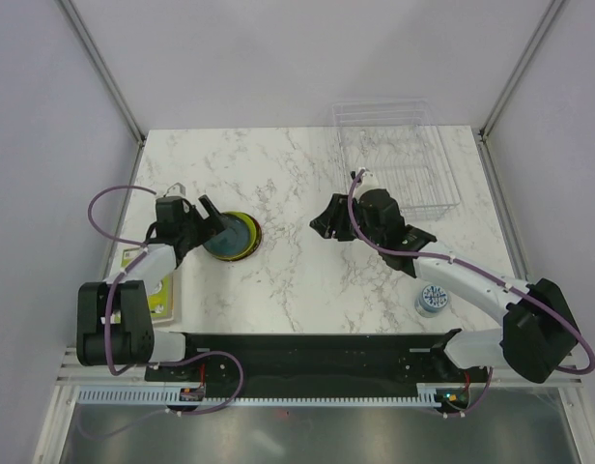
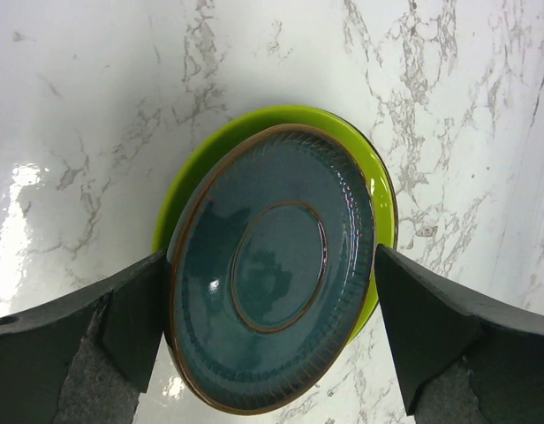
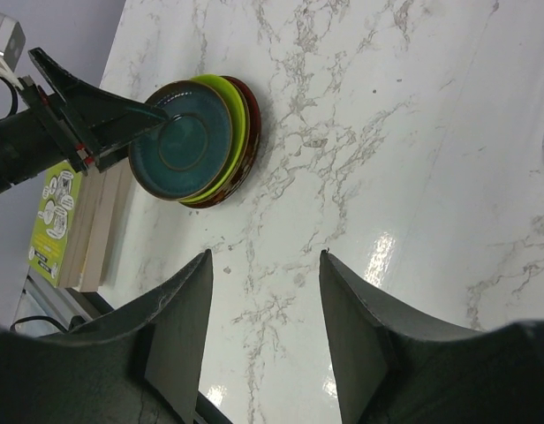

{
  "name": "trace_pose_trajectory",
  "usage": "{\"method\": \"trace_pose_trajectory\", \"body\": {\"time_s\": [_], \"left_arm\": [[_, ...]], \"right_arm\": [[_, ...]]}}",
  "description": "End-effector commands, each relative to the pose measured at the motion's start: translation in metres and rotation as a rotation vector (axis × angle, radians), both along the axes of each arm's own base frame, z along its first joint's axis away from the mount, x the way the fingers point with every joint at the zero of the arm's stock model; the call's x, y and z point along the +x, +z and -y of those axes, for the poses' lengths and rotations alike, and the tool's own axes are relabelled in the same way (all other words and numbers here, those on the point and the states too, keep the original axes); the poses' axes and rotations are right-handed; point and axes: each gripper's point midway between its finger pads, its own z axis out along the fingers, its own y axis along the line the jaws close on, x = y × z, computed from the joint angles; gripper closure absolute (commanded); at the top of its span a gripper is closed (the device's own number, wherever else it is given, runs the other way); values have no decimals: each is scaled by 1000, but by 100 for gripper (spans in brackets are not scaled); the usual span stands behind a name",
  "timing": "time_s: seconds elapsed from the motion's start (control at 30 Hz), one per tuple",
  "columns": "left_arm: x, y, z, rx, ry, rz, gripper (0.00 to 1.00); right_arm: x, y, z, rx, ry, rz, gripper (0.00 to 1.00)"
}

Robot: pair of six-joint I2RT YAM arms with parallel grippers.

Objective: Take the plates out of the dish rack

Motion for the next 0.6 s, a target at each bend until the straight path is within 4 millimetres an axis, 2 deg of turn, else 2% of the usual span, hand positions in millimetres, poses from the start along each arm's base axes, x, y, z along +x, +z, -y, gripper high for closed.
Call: {"method": "trace_pose_trajectory", "body": {"time_s": [0.0,0.1,0.23,0.3,0.43,0.5,0.57], "left_arm": [[5,26,-14,92,26,38,0],[7,36,-9,107,2,42,0],[12,32,-2,84,-25,19,0],[10,30,14,95,-71,6,0],[13,40,28,105,-122,33,0],[9,39,28,115,-114,12,0],[8,47,17,149,-58,16,0]], "right_arm": [[0,7,10,-29,-15,39,41],[0,5,15,-54,-26,41,41],[-2,6,17,-55,-26,50,41],[-2,7,17,-53,-26,50,41],[-1,7,20,-58,-45,55,41],[-1,7,21,-58,-46,57,41],[-4,2,23,-71,-46,39,41]]}}
